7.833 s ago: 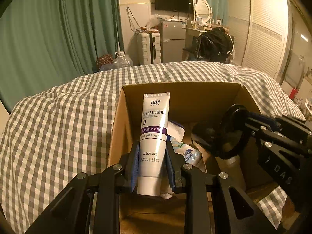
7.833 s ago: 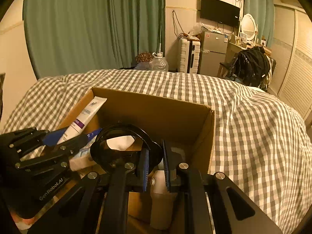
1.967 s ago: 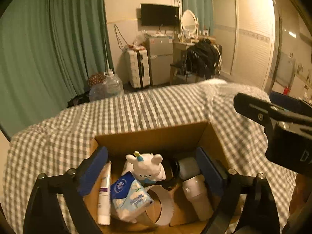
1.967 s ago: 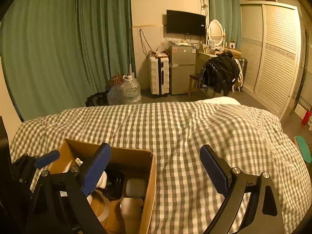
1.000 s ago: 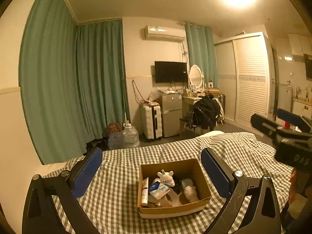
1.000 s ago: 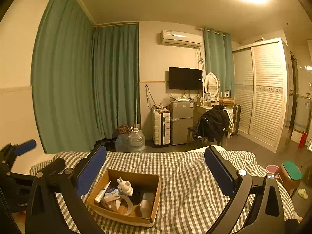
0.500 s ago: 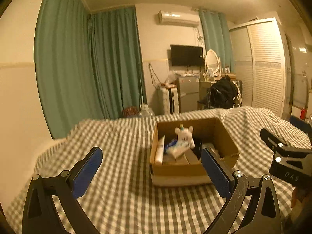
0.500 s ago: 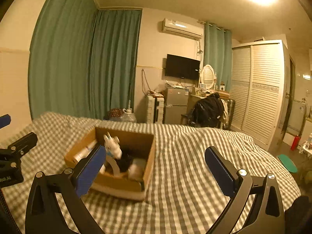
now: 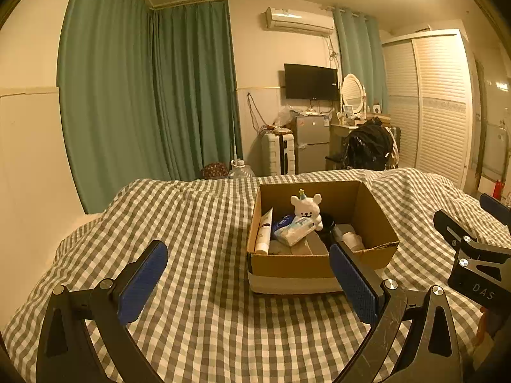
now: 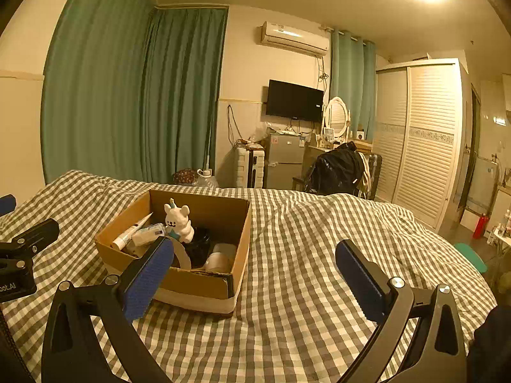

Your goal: Organize objects

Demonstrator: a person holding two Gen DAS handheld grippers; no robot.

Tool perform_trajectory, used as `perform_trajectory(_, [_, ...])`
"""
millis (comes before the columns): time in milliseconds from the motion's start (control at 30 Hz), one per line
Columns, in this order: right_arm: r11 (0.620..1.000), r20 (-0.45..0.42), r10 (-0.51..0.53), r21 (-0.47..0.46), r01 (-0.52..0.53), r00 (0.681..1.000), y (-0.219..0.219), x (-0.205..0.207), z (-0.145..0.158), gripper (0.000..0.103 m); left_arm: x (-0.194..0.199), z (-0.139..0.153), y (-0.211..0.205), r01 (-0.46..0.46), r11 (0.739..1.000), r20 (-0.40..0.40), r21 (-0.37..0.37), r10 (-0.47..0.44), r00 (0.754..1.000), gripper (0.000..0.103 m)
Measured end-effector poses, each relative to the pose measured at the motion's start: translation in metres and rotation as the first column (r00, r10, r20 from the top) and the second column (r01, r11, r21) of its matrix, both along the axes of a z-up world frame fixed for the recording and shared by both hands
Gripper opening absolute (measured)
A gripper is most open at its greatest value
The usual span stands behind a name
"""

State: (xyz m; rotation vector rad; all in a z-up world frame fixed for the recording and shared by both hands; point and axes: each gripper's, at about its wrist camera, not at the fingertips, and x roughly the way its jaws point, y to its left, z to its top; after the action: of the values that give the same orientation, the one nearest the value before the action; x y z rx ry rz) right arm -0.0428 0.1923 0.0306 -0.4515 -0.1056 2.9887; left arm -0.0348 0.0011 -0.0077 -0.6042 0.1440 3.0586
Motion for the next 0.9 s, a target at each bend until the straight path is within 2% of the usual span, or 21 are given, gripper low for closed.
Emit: perform_trajectory(900, [1.000, 0.022, 0.011, 0.017, -0.011, 1.000, -0.0043, -0.0008, -0.0036, 0.102, -0.0035, -0.0044, -0.0046, -0.013, 1.000, 0.036, 0.005, 0.013, 0.999, 0.103])
